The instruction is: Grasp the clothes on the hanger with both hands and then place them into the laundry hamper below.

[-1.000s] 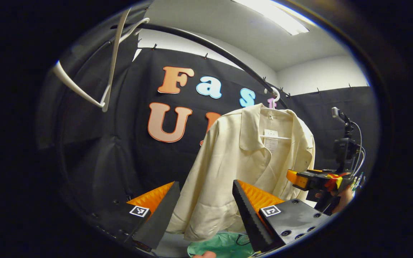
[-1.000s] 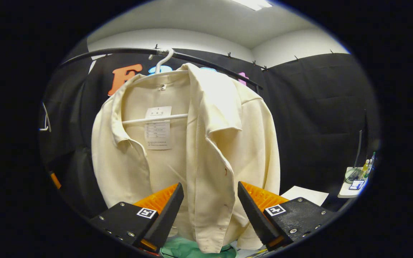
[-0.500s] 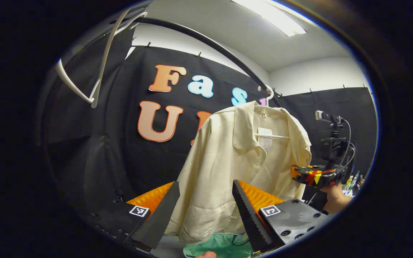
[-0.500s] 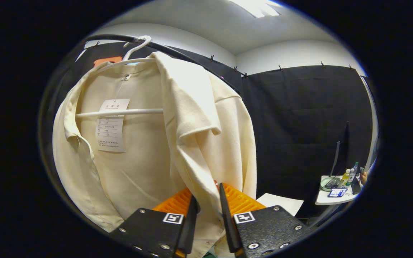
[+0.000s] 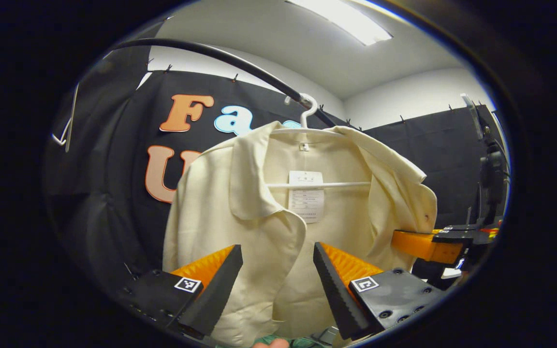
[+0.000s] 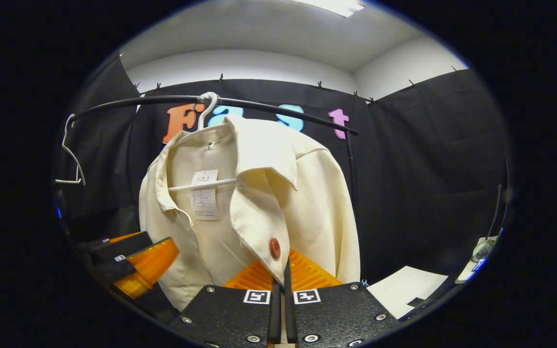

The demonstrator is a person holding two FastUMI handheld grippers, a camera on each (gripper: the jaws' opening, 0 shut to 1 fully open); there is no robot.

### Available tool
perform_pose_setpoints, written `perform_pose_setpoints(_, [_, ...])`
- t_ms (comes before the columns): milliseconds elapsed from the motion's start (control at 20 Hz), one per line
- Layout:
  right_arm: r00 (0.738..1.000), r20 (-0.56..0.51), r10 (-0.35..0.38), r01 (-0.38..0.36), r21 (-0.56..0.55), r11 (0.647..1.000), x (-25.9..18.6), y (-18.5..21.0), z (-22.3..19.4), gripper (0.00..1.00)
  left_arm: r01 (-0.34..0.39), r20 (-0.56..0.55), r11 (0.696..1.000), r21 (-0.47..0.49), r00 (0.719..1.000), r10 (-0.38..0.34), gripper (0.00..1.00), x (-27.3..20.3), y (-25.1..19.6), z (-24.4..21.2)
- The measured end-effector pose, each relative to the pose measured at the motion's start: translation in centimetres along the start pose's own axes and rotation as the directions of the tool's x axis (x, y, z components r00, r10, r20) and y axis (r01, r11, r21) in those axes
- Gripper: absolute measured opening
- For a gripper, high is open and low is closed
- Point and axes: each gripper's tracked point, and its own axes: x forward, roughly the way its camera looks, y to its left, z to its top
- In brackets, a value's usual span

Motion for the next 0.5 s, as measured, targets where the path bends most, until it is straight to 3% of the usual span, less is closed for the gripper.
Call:
perform_pose_setpoints(100, [1.0, 0.009, 0.02, -0.02, 0.002, 1.0, -0.3, -0.6, 0.5, 0.03, -0.171, 0.04, 0.985, 0.028, 0.985, 0.169, 1.0, 1.3, 2.0, -1.2])
perform_pose_setpoints(150, [0.999, 0.009, 0.033, -0.033, -0.001, 0.999, -0.4, -0.7, 0.6, 0.03, -0.218, 0.038, 0.975, 0.05, 0.976, 0.216, 0.98, 2.2, 2.4, -2.3])
perform_pose_setpoints(300, [0.998, -0.001, 0.063, -0.063, -0.016, 0.998, -0.4, -0.9, 0.5, 0.03, -0.205, -0.013, 0.974, 0.1, 0.978, 0.207, 0.97, 4.3, 1.7, -5.2])
perform_pose_setpoints(350, [0.997, -0.002, 0.071, -0.071, -0.017, 0.997, -0.4, -0.8, 0.6, 0.03, -0.186, -0.004, 0.977, 0.102, 0.982, 0.187, 1.0, 4.5, 1.4, -5.3])
perform_pose_setpoints(400, [0.997, 0.0, 0.078, -0.078, -0.013, 0.997, -0.4, -0.7, 0.6, 0.03, -0.185, 0.011, 0.976, 0.111, 0.983, 0.185, 0.97, 4.8, 1.5, -5.2])
perform_pose_setpoints(450, [0.997, 0.001, 0.08, -0.08, -0.008, 0.997, -0.3, -0.8, 0.6, 0.03, -0.208, 0.021, 0.969, 0.132, 0.978, 0.207, 0.93, 4.7, 2.2, -5.2])
perform_pose_setpoints(500, [0.997, 0.0, 0.08, -0.08, -0.003, 0.997, -0.2, -0.8, 0.5, 0.03, -0.268, 0.025, 0.949, 0.163, 0.963, 0.268, 0.96, 4.5, 3.8, -5.5])
